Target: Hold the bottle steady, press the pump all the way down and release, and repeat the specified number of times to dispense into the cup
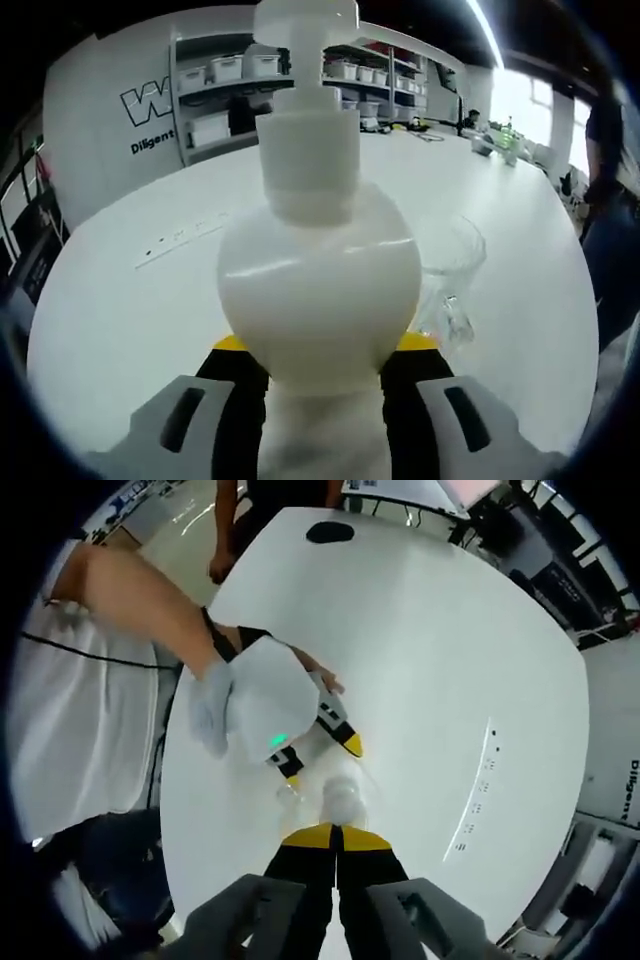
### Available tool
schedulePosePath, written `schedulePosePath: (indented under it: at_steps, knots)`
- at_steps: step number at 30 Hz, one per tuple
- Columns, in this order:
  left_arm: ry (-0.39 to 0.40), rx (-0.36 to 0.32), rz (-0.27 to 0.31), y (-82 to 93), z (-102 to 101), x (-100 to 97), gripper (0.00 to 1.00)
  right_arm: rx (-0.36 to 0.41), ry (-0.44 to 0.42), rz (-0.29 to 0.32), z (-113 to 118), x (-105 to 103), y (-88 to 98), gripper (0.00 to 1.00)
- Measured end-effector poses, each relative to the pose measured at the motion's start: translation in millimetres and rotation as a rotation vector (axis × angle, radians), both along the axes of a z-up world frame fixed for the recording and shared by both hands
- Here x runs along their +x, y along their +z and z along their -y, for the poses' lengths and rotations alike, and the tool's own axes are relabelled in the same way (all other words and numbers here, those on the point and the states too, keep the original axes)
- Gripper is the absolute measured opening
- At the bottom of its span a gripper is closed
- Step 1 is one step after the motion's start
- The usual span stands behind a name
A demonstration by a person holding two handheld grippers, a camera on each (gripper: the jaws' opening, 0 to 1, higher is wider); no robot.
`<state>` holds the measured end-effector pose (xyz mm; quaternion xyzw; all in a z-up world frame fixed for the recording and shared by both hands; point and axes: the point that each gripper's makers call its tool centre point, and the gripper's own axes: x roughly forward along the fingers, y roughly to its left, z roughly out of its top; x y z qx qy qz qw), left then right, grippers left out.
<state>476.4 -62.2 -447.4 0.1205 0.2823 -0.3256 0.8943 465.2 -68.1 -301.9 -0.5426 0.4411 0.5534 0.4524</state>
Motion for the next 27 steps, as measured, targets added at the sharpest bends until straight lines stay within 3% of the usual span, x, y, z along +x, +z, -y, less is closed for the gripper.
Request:
schedulePosePath:
  at_steps: [27]
  knots:
    - [-0.003, 0.007, -0.007, -1.9, -0.4, 0.5, 0.43, -0.06, 0.004, -0.01, 0.5, 0.4, -4.1, 0.0]
